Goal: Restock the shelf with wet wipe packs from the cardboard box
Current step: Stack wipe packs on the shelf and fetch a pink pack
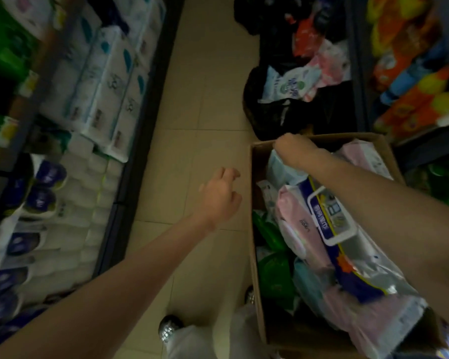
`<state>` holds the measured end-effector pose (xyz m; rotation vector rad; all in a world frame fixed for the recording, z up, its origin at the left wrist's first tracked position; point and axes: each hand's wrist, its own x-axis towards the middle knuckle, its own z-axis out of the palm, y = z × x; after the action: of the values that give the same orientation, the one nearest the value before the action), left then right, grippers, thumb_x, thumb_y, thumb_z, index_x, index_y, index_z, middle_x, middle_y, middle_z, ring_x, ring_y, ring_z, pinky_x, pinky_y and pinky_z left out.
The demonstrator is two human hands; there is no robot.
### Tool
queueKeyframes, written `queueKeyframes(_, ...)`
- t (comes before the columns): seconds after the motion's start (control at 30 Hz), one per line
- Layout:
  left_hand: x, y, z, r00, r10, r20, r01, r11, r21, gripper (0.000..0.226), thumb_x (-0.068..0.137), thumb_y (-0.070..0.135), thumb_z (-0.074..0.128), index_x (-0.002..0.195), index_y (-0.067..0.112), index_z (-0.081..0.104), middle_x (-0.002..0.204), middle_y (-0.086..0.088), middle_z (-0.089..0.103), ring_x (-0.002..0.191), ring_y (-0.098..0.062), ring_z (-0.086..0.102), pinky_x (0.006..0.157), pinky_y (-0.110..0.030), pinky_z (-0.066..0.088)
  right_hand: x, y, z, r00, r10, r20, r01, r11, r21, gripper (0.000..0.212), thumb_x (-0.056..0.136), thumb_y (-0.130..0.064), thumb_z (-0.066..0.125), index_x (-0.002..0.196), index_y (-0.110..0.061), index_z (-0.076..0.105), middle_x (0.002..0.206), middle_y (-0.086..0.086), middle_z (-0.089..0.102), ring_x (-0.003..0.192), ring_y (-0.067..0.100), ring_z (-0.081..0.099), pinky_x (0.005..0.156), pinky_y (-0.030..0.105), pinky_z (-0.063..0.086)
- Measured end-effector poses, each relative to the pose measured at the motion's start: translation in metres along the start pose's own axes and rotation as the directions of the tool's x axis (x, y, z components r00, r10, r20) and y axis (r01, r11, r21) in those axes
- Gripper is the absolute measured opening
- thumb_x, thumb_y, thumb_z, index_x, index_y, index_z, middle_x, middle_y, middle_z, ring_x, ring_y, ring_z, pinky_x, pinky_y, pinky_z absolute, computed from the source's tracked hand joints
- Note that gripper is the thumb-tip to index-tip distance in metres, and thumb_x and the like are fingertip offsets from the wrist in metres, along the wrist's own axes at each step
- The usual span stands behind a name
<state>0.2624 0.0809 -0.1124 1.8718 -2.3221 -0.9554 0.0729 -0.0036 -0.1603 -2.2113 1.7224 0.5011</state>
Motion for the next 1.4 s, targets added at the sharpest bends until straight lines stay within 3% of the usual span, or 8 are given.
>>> queueKeyframes(0.3, 0.004, -0.022, -0.009, 1.000, -0.008, -0.003, 0.007, 0.997, -0.081, 0.045, 0.088, 0.009, 0.048, 0.132, 0.008, 0.040, 0.130, -0.012, 0.044, 0.110, -0.030, 0.054, 0.095, -0.043, 0.044, -0.004, 0.009, 0.005, 0.997, -0.059, 0.054, 0.060, 0.998, -0.020, 0.061, 0.087, 0.006, 0.046, 0.143, -0.007, 0.024, 0.147, 0.013, 0.024, 0.126, 0.037, 0.039, 0.096, 0.043, 0.041)
queueKeyframes(0.6, -0.011, -0.026, -0.007, 0.998, -0.057, -0.014, 0.055, 0.987, -0.150, 0.049, 0.091, 0.011, 0.049, 0.137, 0.009, 0.033, 0.135, -0.010, 0.041, 0.113, -0.025, 0.052, 0.093, -0.034, 0.044, 0.000, -0.026, -0.020, 0.996, -0.015, 0.087, 0.022, 0.996, -0.086, 0.026, 0.089, 0.005, 0.043, 0.109, 0.003, 0.058, 0.115, 0.021, 0.055, 0.105, 0.038, 0.057, 0.076, 0.037, 0.046)
queueKeyframes(0.8, -0.016, -0.006, -0.059, 1.000, 0.018, -0.023, -0.022, 0.976, -0.215, 0.110, 0.073, 0.031, 0.076, 0.148, 0.015, -0.002, 0.154, -0.001, 0.020, 0.136, -0.028, 0.032, 0.111, -0.040, 0.030, -0.045, -0.048, -0.152, 0.935, -0.312, 0.172, 0.289, 0.946, 0.143, 0.011, 0.088, -0.007, 0.056, 0.089, 0.003, 0.060, 0.082, 0.005, 0.052, 0.076, 0.018, 0.049, 0.051, 0.017, 0.033)
queueKeyframes(0.93, -0.034, 0.011, -0.109, 0.985, 0.058, -0.166, -0.087, 0.980, -0.178, 0.137, 0.052, 0.059, 0.079, 0.147, 0.027, -0.015, 0.156, 0.012, 0.007, 0.143, -0.026, 0.010, 0.116, -0.047, 0.016, -0.103, -0.067, -0.258, 0.948, -0.316, -0.026, 0.297, 0.857, 0.421, 0.017, 0.088, -0.011, 0.057, 0.072, -0.013, 0.058, 0.062, 0.002, 0.052, 0.054, 0.010, 0.046, 0.042, 0.010, 0.034)
queueKeyframes(1.03, -0.054, 0.021, -0.166, 0.898, 0.072, -0.435, -0.253, 0.892, -0.374, 0.136, 0.037, 0.074, 0.073, 0.146, 0.030, 0.005, 0.149, 0.013, 0.023, 0.139, -0.015, 0.024, 0.116, -0.041, 0.021, -0.128, -0.099, -0.322, 0.941, -0.280, -0.191, 0.331, 0.639, 0.694, 0.025, 0.088, -0.004, 0.055, 0.064, -0.012, 0.055, 0.056, 0.003, 0.043, 0.048, 0.008, 0.039, 0.043, 0.017, 0.029)
queueKeyframes(1.13, -0.091, 0.017, -0.243, 0.857, 0.056, -0.512, -0.373, 0.754, -0.541, 0.113, 0.038, 0.054, 0.084, 0.131, 0.039, 0.022, 0.133, 0.014, 0.043, 0.125, -0.009, 0.046, 0.105, -0.042, 0.042, -0.146, -0.147, -0.378, 0.899, -0.315, -0.303, 0.426, 0.480, 0.767, 0.024, 0.091, -0.003, 0.051, 0.069, -0.009, 0.058, 0.063, 0.004, 0.049, 0.051, 0.009, 0.046, 0.046, 0.018, 0.036)
queueKeyframes(1.27, -0.150, -0.006, -0.318, 0.839, 0.001, -0.544, -0.469, 0.508, -0.723, 0.072, 0.057, 0.023, 0.084, 0.120, 0.016, 0.051, 0.116, -0.007, 0.064, 0.104, -0.023, 0.064, 0.087, -0.043, 0.054, -0.161, -0.211, -0.435, 0.834, -0.341, -0.433, 0.522, 0.235, 0.820, 0.032, 0.093, -0.014, 0.054, 0.123, -0.002, 0.053, 0.108, 0.011, 0.060, 0.088, 0.014, 0.063, 0.076, 0.020, 0.053)
queueKeyframes(1.4, -0.218, -0.052, -0.378, 0.856, -0.111, -0.505, -0.472, 0.231, -0.851, 0.054, 0.072, 0.033, 0.065, 0.122, 0.014, 0.055, 0.115, -0.012, 0.067, 0.103, -0.030, 0.066, 0.074, -0.043, 0.057, -0.182, -0.276, -0.461, 0.796, -0.487, -0.360, 0.580, 0.441, 0.685, 0.080, 0.077, -0.040, 0.068, 0.144, -0.023, 0.026, 0.139, -0.002, 0.043, 0.127, 0.013, 0.045, 0.100, 0.026, 0.041)
